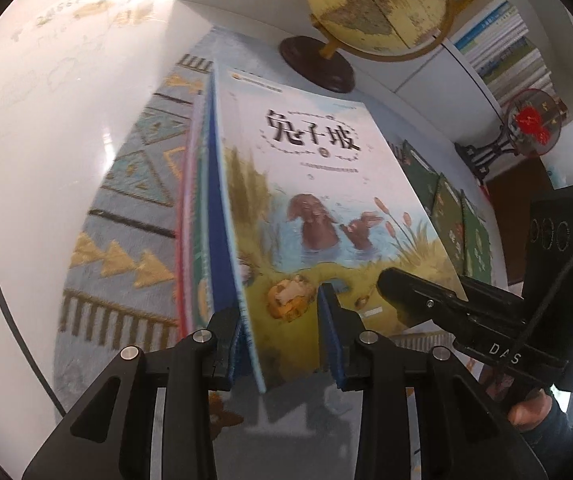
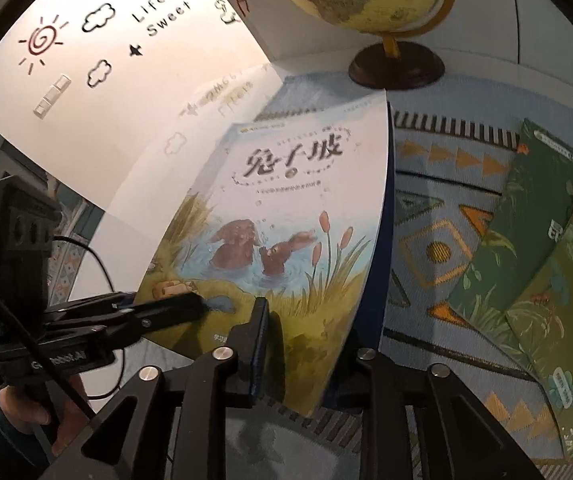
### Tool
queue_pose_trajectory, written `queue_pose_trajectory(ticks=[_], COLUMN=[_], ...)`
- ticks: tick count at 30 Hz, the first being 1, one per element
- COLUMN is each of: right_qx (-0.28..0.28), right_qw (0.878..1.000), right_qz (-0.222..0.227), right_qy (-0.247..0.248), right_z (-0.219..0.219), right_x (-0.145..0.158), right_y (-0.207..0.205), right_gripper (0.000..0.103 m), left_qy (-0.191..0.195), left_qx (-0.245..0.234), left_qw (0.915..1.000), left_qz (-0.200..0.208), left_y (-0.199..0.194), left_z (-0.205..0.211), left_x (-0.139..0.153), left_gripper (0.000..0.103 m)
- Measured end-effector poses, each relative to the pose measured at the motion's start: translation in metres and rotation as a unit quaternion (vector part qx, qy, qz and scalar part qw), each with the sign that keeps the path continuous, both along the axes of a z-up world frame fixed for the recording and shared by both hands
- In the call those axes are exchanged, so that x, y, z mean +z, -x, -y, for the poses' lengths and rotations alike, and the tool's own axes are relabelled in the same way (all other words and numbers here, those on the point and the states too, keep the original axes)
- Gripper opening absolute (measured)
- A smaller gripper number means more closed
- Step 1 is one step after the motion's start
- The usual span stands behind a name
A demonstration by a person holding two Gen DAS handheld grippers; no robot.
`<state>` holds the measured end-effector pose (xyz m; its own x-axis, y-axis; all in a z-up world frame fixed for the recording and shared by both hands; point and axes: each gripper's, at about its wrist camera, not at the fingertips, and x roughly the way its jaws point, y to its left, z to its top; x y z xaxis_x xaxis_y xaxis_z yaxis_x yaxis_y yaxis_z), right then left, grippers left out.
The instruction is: Organize books
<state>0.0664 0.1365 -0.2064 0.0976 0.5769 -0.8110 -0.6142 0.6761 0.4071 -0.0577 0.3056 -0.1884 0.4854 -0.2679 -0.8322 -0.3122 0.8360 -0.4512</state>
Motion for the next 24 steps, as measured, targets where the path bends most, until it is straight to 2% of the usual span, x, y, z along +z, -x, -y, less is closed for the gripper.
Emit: queue_pose_trajectory(ticks=[5, 8, 10, 12, 16, 20, 23, 24], right_qx=[0.007, 0.020, 0.036, 0.043, 0.053, 0.081, 0.082, 0.073], right_qw=[1.000, 0.999, 0.999, 0.998, 0.998, 0.994, 0.993, 0.993], right_qz=[-0.008, 0.004, 0.010, 0.011, 0.004, 0.011, 0.016, 0.010], right_qy=[0.014, 0.031, 0.040, 0.037, 0.042, 0.068, 0.087, 0.092], right_z=[-0.004, -0.008, -0.012, -0.013, -0.011, 0.012, 0.047, 0.067], right_x=[0.001, 0.002, 0.003, 0.001, 0.000, 0.001, -0.002, -0.005], right_y=[-0.002, 0.003, 0.007, 0.009, 0.012, 0.024, 0.035, 0.037], right_gripper=[0.031, 0.035, 0.044, 0.047, 0.048, 0.049, 0.049, 0.049], left_qy=[-0.003, -0.028, -0.047, -0.054, -0.071, -0.096, -0.089, -0.085], left_qx=[0.029, 0.040, 0.047, 0.057, 0.084, 0.067, 0.039, 0.028], left_qw=[0.9996, 0.9988, 0.9978, 0.9969, 0.9939, 0.9931, 0.9950, 0.9957], left_qz=[-0.002, -0.006, -0.007, -0.006, -0.007, 0.006, 0.020, 0.024], left_y=[0.007, 0.008, 0.012, 0.015, 0.025, 0.019, 0.004, -0.004], left_z=[-0.007, -0.005, -0.004, -0.004, -0.003, 0.017, 0.043, 0.054], left_x=[0.001, 0.004, 0.007, 0.010, 0.020, 0.038, 0.048, 0.051], left_gripper=[0.030, 0.030, 0.030, 0.030, 0.030, 0.030, 0.030, 0.034])
